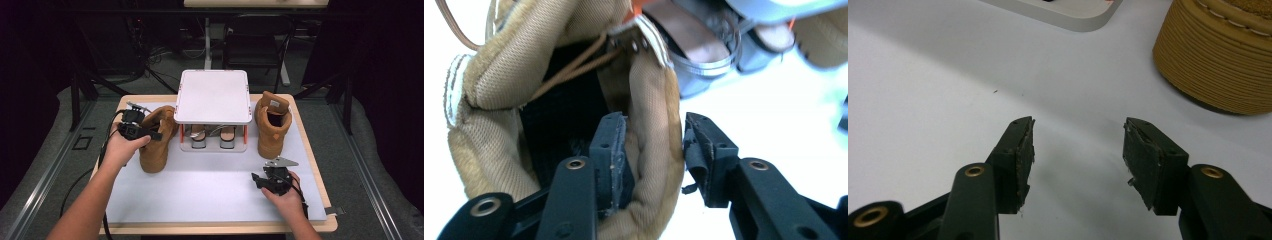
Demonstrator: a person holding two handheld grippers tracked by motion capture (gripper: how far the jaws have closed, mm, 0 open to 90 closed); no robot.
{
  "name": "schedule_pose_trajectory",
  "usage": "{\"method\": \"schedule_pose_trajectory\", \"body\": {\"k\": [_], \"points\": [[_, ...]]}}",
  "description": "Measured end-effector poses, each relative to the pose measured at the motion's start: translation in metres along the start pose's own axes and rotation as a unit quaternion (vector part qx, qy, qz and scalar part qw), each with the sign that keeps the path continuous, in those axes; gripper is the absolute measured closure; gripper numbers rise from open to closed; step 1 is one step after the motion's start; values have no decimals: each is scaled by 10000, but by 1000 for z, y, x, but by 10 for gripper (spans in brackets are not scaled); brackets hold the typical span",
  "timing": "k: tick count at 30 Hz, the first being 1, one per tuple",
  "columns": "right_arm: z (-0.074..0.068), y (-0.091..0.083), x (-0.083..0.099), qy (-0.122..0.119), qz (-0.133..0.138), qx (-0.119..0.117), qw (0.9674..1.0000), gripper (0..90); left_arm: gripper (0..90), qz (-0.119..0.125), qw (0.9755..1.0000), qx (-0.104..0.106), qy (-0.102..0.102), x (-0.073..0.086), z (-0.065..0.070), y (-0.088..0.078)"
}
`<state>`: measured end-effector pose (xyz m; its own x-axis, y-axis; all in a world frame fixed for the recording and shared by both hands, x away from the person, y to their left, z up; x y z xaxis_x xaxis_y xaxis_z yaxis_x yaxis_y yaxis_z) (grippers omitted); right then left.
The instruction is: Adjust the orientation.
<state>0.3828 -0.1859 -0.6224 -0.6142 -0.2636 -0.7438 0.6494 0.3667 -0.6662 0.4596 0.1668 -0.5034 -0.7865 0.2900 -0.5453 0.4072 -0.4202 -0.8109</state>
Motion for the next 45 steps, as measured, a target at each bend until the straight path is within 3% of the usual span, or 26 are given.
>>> {"method": "schedule_pose_trajectory", "body": {"k": [7,12,16,19,21,23,32,39,43,45], "points": [[0,0,1,-63,-48,16,10000,458,578,-304,9994,-74,157,5,-2,-2],[-1,1,1,-27,-30,-2,10000,458,582,-682,9970,-151,338,7,-1,-1],[0,0,1,-48,-47,-5,10000,458,588,-1020,9930,-260,530,5,0,0],[0,0,1,-60,-42,-7,10000,458,594,-1311,9882,-364,703,7,1,2],[0,0,1,-55,-48,-6,10000,458,595,-1549,9832,-499,828,10,1,5],[0,0,1,-61,-54,3,10000,458,606,-1653,9803,-557,930,12,1,7],[-1,0,1,-35,-26,-8,10000,458,675,-1796,9749,-479,1226,14,3,9],[-1,0,1,-44,-40,3,10000,458,691,-1992,9689,-440,1399,14,3,8],[-1,0,1,-32,-32,-19,10000,458,754,-2038,9673,-572,1399,14,3,6],[-1,0,1,-32,-28,-22,10000,458,763,-2029,9680,-605,1348,14,3,6]]}}
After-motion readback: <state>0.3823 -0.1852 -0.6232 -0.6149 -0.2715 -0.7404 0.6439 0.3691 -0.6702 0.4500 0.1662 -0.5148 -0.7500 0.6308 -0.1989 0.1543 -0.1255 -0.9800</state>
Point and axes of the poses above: each handheld gripper's, and its own axes: y roughly forward along the jaws, x roughly out of its underside, z roughly to its right, the point moved 10 cm from there along y, roughly forward along the jaws
